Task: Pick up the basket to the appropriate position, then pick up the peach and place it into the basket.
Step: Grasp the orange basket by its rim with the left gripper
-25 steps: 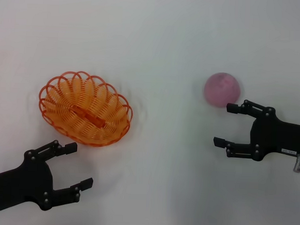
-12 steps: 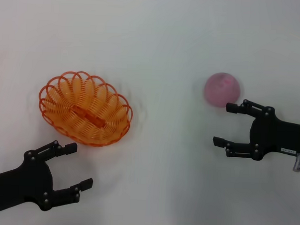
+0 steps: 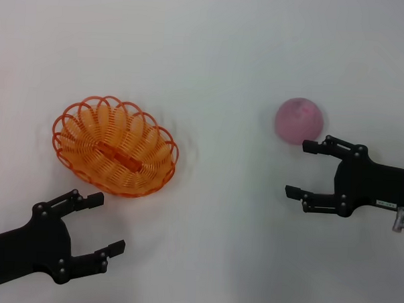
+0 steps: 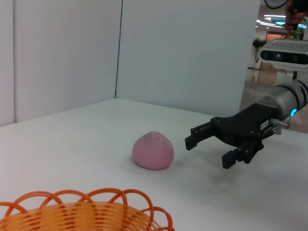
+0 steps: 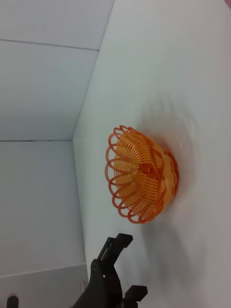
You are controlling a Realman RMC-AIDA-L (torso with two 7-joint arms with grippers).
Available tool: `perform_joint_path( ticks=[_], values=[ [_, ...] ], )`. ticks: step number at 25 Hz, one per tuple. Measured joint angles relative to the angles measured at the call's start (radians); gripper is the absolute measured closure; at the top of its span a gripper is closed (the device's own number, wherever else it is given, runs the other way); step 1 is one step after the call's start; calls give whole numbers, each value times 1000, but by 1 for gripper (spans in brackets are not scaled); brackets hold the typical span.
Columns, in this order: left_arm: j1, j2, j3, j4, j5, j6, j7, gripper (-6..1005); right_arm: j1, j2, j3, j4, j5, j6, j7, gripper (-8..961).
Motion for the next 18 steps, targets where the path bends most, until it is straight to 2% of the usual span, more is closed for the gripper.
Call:
perform_joint_path(
  ticks=[10, 12, 15, 16, 18],
  values=[
    [-3, 2, -26, 2, 0, 27, -45, 150, 0, 0, -2, 2, 0, 2, 0, 26],
    [-21, 12, -67, 32, -2, 64, -220, 151, 0, 0, -2, 2, 0, 2, 0, 26],
    [-39, 21, -79, 77, -2, 81, -420, 153, 0, 0, -2, 1, 0, 2, 0, 26],
    [-58, 34, -80, 112, 0, 91, -586, 153, 0, 0, -2, 1, 0, 2, 0, 26],
    [-71, 44, -80, 133, 0, 102, -687, 154, 1, 0, -2, 0, 0, 2, 0, 26]
  ],
)
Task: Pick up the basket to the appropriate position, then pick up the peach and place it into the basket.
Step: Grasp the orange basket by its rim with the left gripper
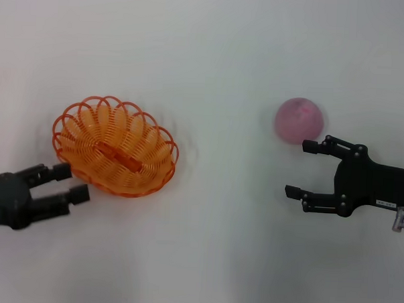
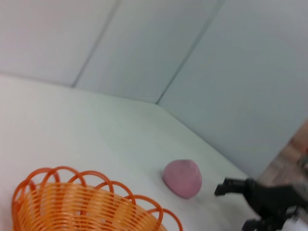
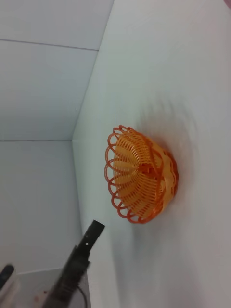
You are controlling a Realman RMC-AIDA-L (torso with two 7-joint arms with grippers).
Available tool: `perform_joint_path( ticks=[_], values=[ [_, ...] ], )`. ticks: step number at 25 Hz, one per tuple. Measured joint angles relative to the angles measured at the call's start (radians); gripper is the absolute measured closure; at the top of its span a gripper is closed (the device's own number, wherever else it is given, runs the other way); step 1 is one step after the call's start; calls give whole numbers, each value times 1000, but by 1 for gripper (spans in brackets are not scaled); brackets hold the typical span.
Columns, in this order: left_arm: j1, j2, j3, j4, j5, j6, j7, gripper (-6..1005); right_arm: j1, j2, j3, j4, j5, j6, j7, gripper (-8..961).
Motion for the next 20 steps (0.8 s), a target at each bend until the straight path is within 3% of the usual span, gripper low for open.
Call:
perform_joint_path(
  ticks=[6, 7, 13, 16, 20],
  values=[
    [-51, 26, 1, 55, 4, 18, -272, 156, 1, 1, 0, 0, 0, 0, 1, 26],
    [-73, 33, 6, 105, 8, 18, -381, 156, 2, 1, 0, 0, 0, 0, 1, 26],
    [-125, 48, 40, 271, 46, -10, -622, 157, 6, 2, 0, -3, 0, -2, 3, 27],
    [-143, 48, 78, 327, 78, -46, -655, 157, 9, 2, 0, -4, 0, -3, 3, 27],
    [-165, 24, 189, 422, 139, -142, -703, 158, 12, 2, 0, -4, 0, -5, 6, 27]
  ],
)
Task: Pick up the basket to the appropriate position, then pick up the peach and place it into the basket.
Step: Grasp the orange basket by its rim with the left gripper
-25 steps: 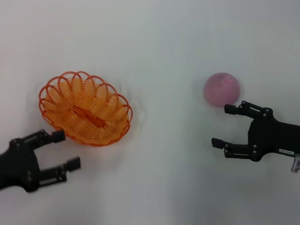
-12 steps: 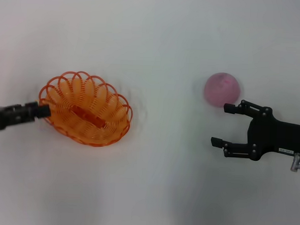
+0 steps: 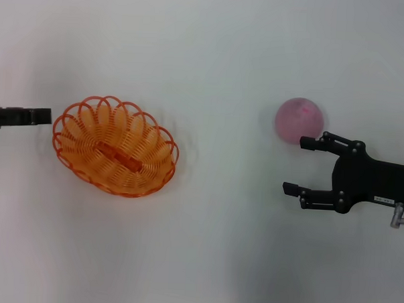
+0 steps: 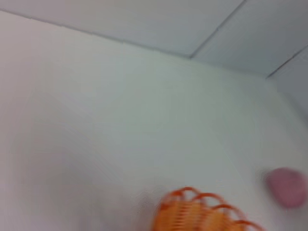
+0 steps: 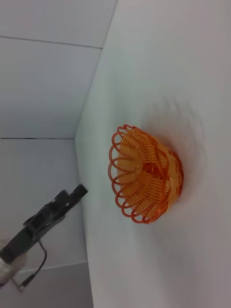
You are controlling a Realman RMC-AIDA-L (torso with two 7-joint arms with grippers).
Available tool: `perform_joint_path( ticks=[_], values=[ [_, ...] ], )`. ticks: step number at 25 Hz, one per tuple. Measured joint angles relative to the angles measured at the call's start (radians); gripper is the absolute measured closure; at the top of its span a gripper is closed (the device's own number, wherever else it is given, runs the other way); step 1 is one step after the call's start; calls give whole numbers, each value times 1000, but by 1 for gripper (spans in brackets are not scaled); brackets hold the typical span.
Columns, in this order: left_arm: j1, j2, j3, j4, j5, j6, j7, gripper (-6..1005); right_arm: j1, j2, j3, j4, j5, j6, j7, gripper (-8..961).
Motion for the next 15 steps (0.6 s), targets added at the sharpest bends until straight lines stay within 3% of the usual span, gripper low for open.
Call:
perform_joint_path(
  ticks=[5, 8, 15],
  values=[
    [-19, -34, 172, 106, 63, -95, -54, 158, 1, -1, 0, 0, 0, -1, 2, 27],
    [-35, -41, 241, 132, 101, -124, -71, 158, 0, -2, 0, 0, 0, -1, 2, 27],
    [-150, -54, 382, 141, 272, -177, -99, 157, 1, -2, 1, 0, 0, -3, 2, 28]
  ],
)
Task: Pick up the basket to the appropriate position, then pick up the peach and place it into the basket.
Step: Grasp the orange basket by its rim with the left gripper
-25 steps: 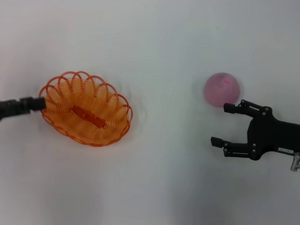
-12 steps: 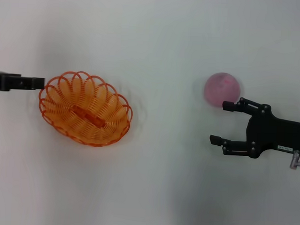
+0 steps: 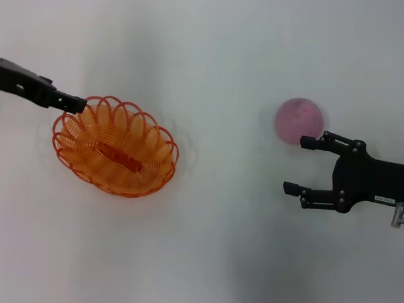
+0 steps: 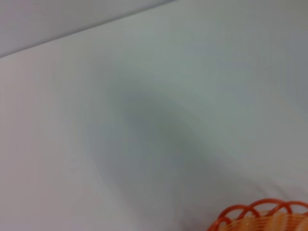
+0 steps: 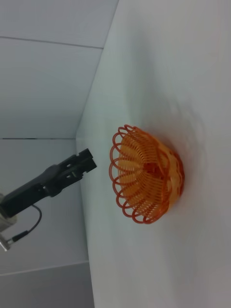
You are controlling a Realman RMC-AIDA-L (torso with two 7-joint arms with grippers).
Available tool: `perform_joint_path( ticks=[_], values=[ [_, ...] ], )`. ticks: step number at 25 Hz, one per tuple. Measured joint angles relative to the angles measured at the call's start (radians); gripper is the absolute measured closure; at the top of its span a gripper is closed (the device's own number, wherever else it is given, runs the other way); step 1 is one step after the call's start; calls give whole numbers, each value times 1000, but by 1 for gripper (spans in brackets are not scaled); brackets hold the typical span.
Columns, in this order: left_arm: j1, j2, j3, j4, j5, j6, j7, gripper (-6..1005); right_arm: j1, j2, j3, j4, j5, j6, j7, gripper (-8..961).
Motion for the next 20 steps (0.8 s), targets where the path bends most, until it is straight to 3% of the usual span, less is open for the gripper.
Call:
perform_joint_path(
  ticks=[10, 20],
  values=[
    [-134, -10, 79, -156, 206, -55, -28, 157, 0, 0, 1, 0, 0, 1, 0, 28],
    [-149, -7, 118, -216, 210, -112, -30, 157, 0, 2, 0, 0, 0, 6, 0, 28]
  ],
)
